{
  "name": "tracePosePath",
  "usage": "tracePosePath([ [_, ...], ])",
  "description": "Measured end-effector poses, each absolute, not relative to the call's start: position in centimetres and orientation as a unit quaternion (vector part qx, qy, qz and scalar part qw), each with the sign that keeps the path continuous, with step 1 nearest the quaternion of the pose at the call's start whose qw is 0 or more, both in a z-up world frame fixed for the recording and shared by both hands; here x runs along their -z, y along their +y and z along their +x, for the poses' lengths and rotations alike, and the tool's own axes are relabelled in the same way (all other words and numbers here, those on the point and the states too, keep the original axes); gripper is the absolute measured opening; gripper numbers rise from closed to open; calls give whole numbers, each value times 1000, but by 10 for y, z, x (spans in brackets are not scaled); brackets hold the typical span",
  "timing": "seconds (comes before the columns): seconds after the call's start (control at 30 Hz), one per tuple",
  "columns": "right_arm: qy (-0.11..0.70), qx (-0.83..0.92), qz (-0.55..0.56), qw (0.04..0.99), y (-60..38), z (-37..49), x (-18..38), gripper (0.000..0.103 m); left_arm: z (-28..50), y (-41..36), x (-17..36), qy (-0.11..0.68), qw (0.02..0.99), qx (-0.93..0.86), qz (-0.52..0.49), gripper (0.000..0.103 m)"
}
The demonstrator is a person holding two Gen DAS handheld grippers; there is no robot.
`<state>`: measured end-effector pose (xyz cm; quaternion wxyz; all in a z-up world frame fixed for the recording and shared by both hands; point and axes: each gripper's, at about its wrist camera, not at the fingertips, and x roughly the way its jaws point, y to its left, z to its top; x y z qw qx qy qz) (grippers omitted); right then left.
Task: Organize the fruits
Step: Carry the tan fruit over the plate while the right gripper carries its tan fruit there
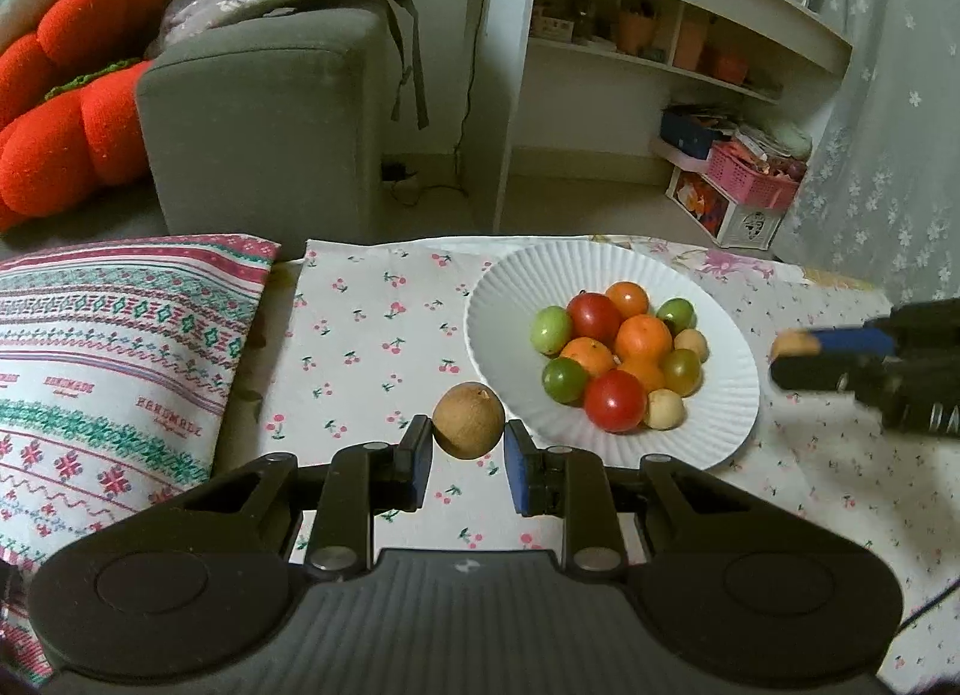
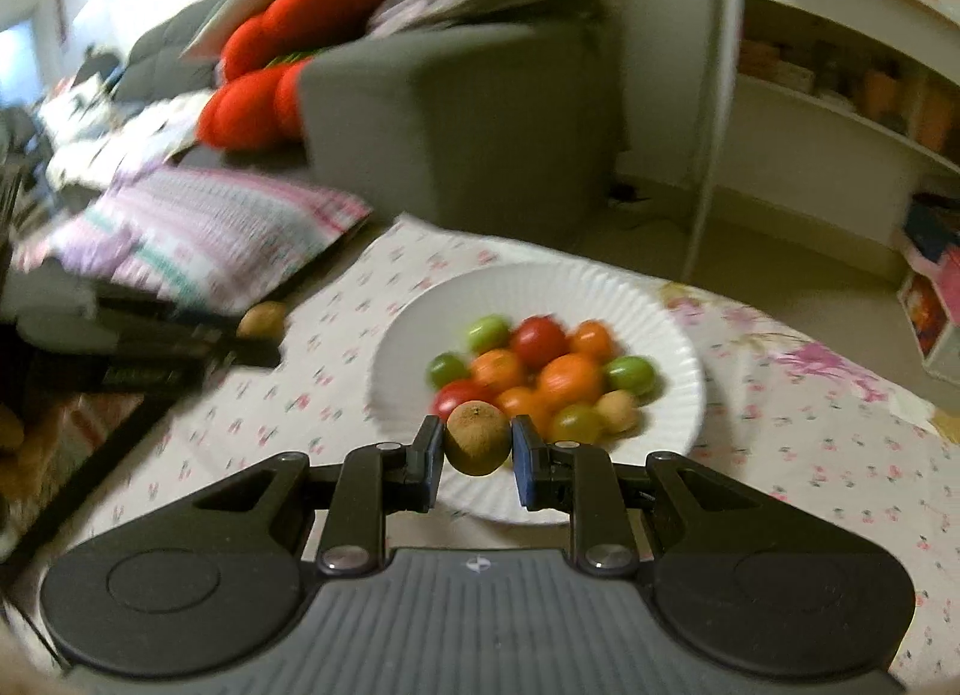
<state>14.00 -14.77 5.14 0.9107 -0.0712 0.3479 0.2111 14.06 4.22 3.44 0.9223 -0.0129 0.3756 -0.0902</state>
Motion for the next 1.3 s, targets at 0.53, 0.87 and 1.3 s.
tracePosePath([
  [0.53,369,-132,47,919,-201,179,-43,22,192,23,-31,377,919,105,-49,16],
  [0.87,399,-152,20,904,-179,184,-25,22,219,13,-10,393,911,111,-51,16],
  [1.3,427,-158,21,890,-167,188,-6,22,230,15,3,406,903,121,-75,17],
])
